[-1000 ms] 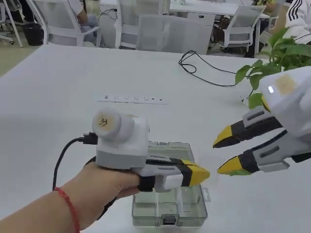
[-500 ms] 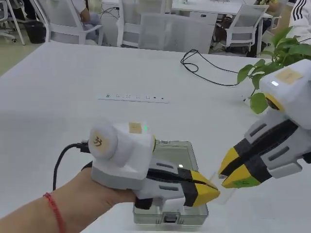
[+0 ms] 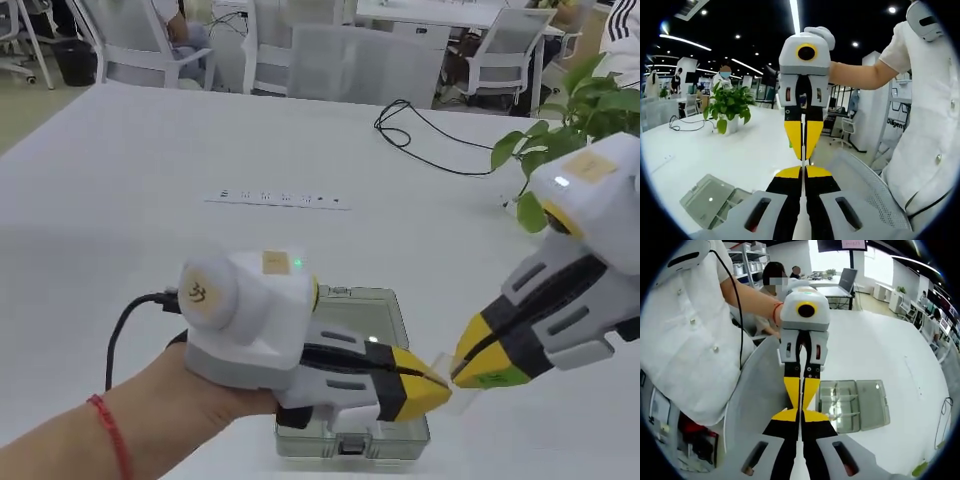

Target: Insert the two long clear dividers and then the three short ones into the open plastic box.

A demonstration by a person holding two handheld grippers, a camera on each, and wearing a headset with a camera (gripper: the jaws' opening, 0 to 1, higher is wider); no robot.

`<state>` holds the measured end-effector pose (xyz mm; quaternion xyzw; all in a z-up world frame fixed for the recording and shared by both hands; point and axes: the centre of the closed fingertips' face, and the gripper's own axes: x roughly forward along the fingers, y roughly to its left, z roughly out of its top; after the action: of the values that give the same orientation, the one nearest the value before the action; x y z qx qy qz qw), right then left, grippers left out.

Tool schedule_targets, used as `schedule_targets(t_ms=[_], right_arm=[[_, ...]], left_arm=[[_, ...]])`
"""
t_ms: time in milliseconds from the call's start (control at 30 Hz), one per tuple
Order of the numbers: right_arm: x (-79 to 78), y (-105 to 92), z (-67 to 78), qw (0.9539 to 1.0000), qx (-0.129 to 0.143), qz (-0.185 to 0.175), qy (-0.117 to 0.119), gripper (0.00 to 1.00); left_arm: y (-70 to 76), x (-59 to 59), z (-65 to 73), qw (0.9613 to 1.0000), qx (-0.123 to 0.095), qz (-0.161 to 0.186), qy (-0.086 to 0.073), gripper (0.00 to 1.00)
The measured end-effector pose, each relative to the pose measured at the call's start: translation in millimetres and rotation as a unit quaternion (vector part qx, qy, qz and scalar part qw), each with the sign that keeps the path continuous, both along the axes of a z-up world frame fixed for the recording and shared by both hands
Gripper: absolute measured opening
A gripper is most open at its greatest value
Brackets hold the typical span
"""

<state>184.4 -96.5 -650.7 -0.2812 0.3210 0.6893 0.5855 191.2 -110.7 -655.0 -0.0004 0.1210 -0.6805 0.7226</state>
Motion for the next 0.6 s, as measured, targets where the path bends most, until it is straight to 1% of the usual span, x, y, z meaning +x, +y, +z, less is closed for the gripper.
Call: schedule_targets(t_ms=[67,167,233,300,367,400,467,533,600], right_arm=[[-0.6,1.0,-1.0,1.0000,0.000,0.001,0.000,0.03],[-0.5,2.3,-2.1,1.0000,-0.002,0.001,-0.004,0.03],[1.4,1.2,-2.7,1.0000,-0.002,0.000,-0.006,0.03],[3.5,1.1,-2.6,1.0000,-0.001,-0.003,-0.008,0.03],[6.2,1.0,-2.6,0.9999,-0.001,-0.006,-0.012,0.03],[7.8,0.9,-2.8,0.9999,-0.001,-0.008,-0.014,0.03],[11.5,1.2,-3.2,0.9997,-0.002,-0.013,-0.019,0.03],[14.6,2.6,-3.0,0.9996,0.000,-0.019,-0.023,0.03],[20.7,4.0,-3.9,0.9991,0.000,-0.028,-0.031,0.03]], left_arm=[[0.5,0.0,-0.8,1.0000,0.001,0.002,0.004,0.00],[3.1,2.1,-2.6,1.0000,0.003,0.009,0.003,0.00],[6.6,3.1,-3.7,0.9999,0.004,0.013,0.004,0.00],[10.0,4.8,-5.8,0.9998,0.006,0.018,0.008,0.01],[15.2,7.4,-9.4,0.9995,0.013,0.027,0.005,0.02],[17.3,8.0,-10.8,0.9994,0.016,0.030,0.005,0.04],[23.2,10.8,-13.6,0.9989,0.020,0.040,0.010,0.08],[31.7,16.1,-17.4,0.9979,0.027,0.057,0.010,0.15],[38.1,20.5,-20.7,0.9971,0.032,0.068,0.006,0.21]])
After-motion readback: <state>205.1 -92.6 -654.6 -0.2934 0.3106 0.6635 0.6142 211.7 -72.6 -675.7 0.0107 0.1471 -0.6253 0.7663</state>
